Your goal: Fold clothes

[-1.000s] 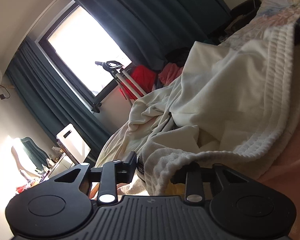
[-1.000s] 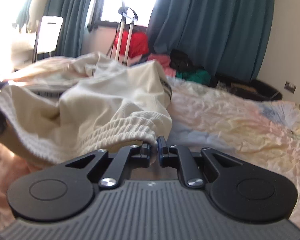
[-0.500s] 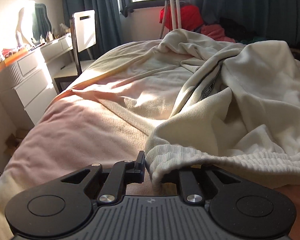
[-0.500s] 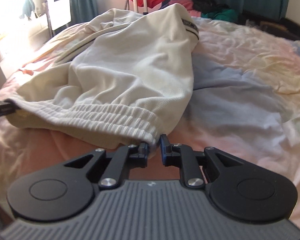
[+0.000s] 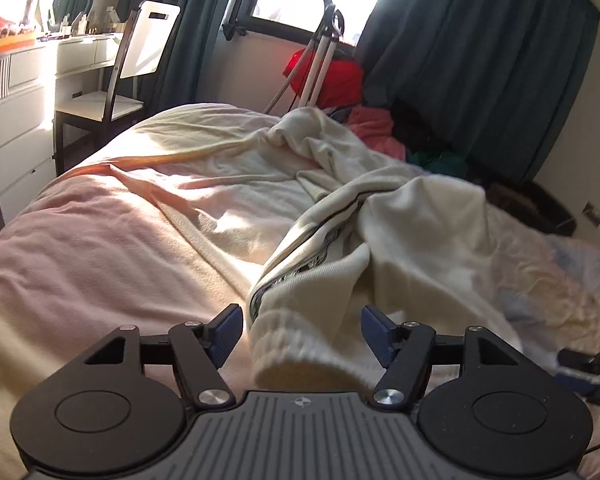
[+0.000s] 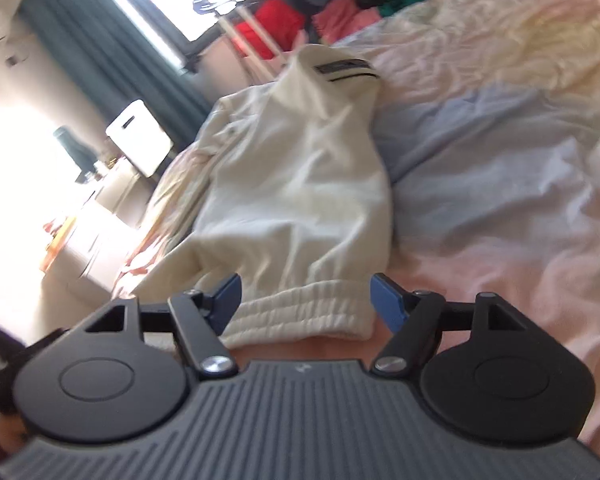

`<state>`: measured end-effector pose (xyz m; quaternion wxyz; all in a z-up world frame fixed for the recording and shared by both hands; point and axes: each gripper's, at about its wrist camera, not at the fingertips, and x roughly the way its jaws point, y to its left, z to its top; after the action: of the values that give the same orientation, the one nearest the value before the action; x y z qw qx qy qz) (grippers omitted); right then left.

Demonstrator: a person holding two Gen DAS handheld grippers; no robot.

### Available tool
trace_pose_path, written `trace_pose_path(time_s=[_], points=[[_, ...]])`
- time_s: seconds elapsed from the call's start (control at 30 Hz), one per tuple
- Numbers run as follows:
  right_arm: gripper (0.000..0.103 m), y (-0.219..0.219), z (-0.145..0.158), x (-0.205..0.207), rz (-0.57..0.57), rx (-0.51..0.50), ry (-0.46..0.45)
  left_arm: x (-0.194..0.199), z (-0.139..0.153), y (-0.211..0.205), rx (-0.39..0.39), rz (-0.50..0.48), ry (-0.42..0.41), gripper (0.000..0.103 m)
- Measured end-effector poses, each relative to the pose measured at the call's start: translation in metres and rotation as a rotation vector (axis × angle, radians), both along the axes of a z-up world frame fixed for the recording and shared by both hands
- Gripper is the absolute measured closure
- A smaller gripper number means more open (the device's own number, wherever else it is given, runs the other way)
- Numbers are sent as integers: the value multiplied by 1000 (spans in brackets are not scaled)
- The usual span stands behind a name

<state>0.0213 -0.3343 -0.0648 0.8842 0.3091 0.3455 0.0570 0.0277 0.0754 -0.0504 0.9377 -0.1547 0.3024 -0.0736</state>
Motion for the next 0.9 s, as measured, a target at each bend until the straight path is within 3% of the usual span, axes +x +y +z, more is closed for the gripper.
trace_pose_path(time_s=[0.1, 0.13, 0.23, 0.37, 0.47, 0.53, 0.6, 0.67, 0.8, 0.9], points=[[29, -3, -18, 18, -37, 17, 64, 11, -4, 2, -58, 26, 6, 34], [29, -2, -23, 24, -49, 6, 86, 14, -6, -1, -45, 22, 16, 34], [29, 2, -34, 39, -73, -24, 125, 20, -14, -14, 40, -31, 42, 34], [29, 5, -50, 50, -53, 20, 150, 17, -20, -36, 182, -86, 17, 29], [30, 11, -50, 53, 35, 59, 129, 13, -20, -43, 215, -116, -2, 29], [41, 19, -46, 52, 77, 15, 110, 12, -20, -44, 216, -128, 0, 28], [55, 25, -38, 46, 85, -50, 83, 11, -20, -42, 199, -138, 2, 28], [59, 28, -28, 38, 62, -111, 49, 10, -20, -39, 174, -149, 4, 28], [60, 27, -8, 16, -26, -239, -10, 6, -16, -26, 32, -156, -9, 27], [59, 15, -17, 11, -75, -207, 55, 14, -22, -13, -81, -93, 28, 25]])
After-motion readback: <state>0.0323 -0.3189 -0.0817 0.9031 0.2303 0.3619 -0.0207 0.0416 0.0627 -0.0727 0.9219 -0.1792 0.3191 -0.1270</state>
